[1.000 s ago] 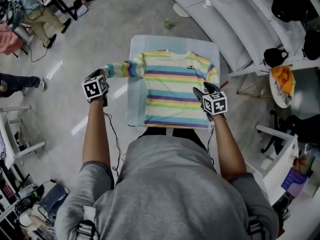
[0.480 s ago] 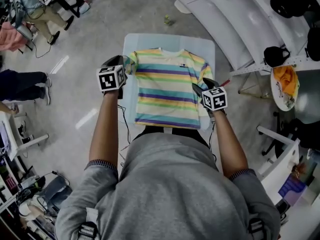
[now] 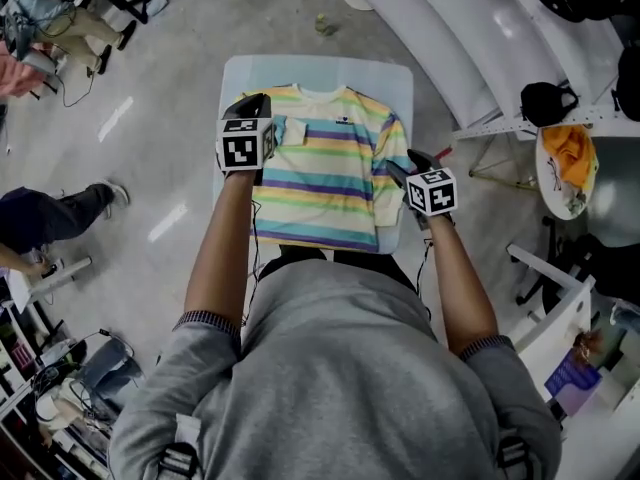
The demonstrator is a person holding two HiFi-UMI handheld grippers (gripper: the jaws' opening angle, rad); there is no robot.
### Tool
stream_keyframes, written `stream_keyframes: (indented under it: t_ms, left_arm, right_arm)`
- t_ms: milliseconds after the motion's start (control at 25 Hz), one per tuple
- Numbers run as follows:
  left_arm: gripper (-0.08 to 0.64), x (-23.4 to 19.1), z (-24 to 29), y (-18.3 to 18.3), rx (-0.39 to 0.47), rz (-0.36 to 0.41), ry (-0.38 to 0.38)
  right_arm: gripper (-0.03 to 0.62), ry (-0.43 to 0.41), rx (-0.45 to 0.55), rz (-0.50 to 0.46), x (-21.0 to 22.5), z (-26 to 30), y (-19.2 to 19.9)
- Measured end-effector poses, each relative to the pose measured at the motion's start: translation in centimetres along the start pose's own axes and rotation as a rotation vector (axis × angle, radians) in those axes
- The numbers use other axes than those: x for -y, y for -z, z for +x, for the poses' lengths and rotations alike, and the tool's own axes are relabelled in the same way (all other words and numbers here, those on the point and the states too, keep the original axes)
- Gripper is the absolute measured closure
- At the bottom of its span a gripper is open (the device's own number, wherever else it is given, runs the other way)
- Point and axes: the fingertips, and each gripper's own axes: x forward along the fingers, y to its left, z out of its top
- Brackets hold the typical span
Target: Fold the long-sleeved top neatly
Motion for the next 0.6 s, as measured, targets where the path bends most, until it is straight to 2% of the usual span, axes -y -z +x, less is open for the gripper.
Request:
stream_keyframes:
  t_ms: [160,320,600]
  left_arm:
    - [0.529,0.3,0.9,1.9,-0.033,0.006,-0.006]
    - [0.524,0.4,1.2,3.6,-0.034,-0.007,0.017]
    - [0.359,1.1,2.3,7.6,-0.023,0.001,0.141]
  right_arm:
    - [0.312,-0.014,-0.003,0.008,1.2,0.4,0.1]
    - [0.314,-0.047,-0.002,-0.001,0.2,2.1,-0.7]
    - [0.316,-0.121,0.008,-0.062,-5.4,8.4,-4.4]
